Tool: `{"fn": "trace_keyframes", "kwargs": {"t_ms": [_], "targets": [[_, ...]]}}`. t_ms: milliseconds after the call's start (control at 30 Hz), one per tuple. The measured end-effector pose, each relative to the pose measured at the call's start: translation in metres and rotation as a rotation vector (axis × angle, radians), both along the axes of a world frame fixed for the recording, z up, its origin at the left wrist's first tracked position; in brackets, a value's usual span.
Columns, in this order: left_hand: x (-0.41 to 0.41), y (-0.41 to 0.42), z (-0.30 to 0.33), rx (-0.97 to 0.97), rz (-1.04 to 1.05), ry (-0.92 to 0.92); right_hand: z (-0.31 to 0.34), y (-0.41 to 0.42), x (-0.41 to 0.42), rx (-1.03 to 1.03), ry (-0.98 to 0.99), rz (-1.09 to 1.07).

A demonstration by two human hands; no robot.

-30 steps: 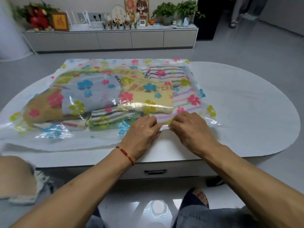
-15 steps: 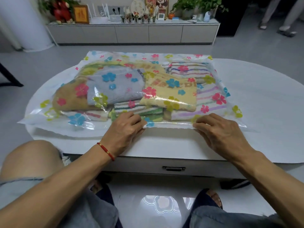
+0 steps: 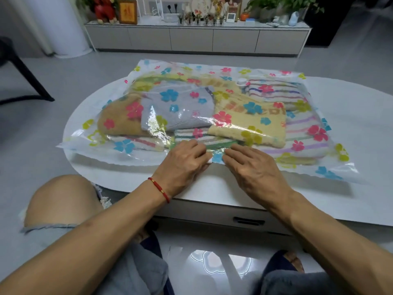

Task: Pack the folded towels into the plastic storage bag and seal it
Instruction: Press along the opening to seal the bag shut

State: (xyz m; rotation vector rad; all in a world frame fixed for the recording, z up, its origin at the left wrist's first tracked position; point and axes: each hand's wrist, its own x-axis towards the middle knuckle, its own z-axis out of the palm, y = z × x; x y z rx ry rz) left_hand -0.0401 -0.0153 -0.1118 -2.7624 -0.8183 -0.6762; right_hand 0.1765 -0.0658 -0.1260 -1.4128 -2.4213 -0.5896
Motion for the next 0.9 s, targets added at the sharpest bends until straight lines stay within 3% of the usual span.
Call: {"fn": "trace_keyframes", "kwargs": {"t_ms": [300, 400, 533, 633, 900], "targets": [[-0.100, 0.011, 0.003, -0.033, 0.201, 0.005, -0.014, -0.008, 0.001, 0.046, 0.108, -0.021], [-0.106, 0.008, 0.004, -0.009, 0.212, 0.017, -0.004, -0.008, -0.033, 0.061, 0.165, -0.073], [-0.104, 0.006, 0.006, 0.053, 0.227, 0.034, 0.009, 0.013, -0.126, -0.099, 0.127, -0.073], [-0.109, 0.011, 0.008, 0.064, 0.213, 0.068, 0.011, 0.025, -0.150, -0.208, 0.119, -0.140], [-0.183, 0.020, 0.023, -0.071, 0.337, 0.107, -0.022, 0.019, -0.123, 0.063, 0.253, -0.063]]}}
